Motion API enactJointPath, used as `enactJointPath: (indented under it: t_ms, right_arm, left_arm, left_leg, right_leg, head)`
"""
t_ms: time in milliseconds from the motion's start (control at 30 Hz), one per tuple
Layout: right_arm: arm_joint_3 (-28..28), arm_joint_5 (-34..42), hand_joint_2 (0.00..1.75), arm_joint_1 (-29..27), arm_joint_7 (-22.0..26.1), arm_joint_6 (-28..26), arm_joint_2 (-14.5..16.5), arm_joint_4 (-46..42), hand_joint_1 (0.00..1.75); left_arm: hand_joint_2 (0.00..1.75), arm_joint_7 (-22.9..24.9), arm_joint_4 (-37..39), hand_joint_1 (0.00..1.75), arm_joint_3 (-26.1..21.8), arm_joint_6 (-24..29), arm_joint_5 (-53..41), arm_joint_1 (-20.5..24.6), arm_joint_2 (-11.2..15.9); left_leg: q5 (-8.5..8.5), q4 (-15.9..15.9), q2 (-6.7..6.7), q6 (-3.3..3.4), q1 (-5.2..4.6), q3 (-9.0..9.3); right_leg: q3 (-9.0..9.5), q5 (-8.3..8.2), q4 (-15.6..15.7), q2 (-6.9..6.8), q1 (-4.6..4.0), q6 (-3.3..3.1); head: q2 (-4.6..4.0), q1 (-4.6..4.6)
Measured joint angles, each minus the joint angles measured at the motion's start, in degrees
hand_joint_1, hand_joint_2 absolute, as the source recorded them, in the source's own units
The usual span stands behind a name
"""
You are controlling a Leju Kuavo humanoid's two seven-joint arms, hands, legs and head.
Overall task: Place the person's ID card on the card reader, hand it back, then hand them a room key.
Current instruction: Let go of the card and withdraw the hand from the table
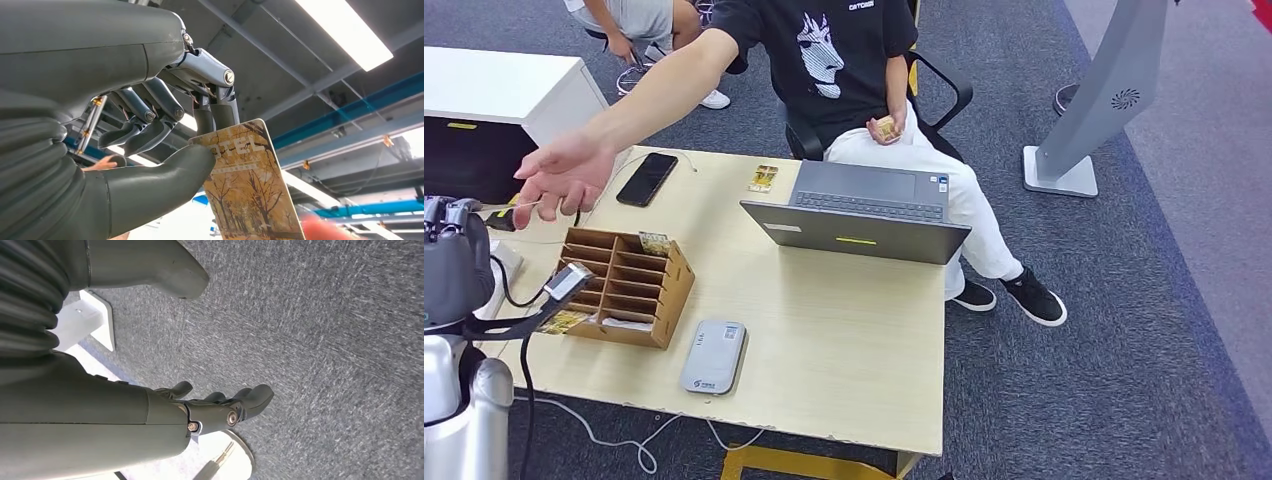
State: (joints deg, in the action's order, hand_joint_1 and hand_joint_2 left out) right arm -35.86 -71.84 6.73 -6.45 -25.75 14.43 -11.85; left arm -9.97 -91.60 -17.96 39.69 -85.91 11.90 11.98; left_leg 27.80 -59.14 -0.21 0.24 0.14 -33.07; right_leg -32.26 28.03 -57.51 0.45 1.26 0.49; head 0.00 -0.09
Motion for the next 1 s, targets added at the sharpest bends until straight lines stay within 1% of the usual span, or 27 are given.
enactJointPath:
  t_ms: [200,667,867,900,1000]
  right_arm:
    - [0.19,0.0,1.75,0.2,-0.02,0.01,0.0,0.0,0.0]
    - [0.19,0.44,1.75,0.26,0.13,-0.07,0.0,0.0,0.0]
    - [0.19,0.47,1.75,0.25,0.17,-0.07,0.0,0.0,0.0]
    - [0.19,0.48,1.75,0.25,0.17,-0.07,0.0,0.0,0.0]
    - [0.19,0.48,1.75,0.24,0.16,-0.08,0.0,0.0,0.0]
  left_arm:
    - [1.75,0.55,3.23,1.75,1.5,0.0,-0.08,2.03,1.51]
    - [1.75,3.59,4.96,1.75,5.09,0.02,-0.19,3.0,2.25]
    - [1.75,4.13,4.96,1.75,5.63,0.02,-0.16,3.3,2.45]
    - [1.75,4.14,4.96,1.65,5.67,0.02,-0.12,3.31,2.44]
    - [1.75,4.07,4.96,0.34,5.72,0.02,0.11,3.31,2.33]
  left_leg:
    - [0.0,0.0,0.05,0.01,0.0,0.01]
    - [0.0,0.0,0.09,0.01,0.0,0.0]
    - [0.0,0.0,0.12,0.0,0.0,0.0]
    - [0.0,0.0,0.13,0.0,0.0,0.0]
    - [0.0,0.0,0.15,0.0,0.0,0.0]
  right_leg:
    - [-0.01,-0.02,0.0,0.04,0.0,0.0]
    - [-0.02,-0.02,0.0,0.05,0.0,0.0]
    - [-0.03,-0.02,0.0,0.1,0.0,0.0]
    - [-0.03,-0.02,0.0,0.11,0.0,0.0]
    - [-0.04,-0.02,0.0,0.14,0.0,0.0]
  head:
    - [0.0,0.0]
    - [-0.01,0.0]
    - [0.0,0.01]
    - [0.0,0.01]
    - [-0.01,0.0]
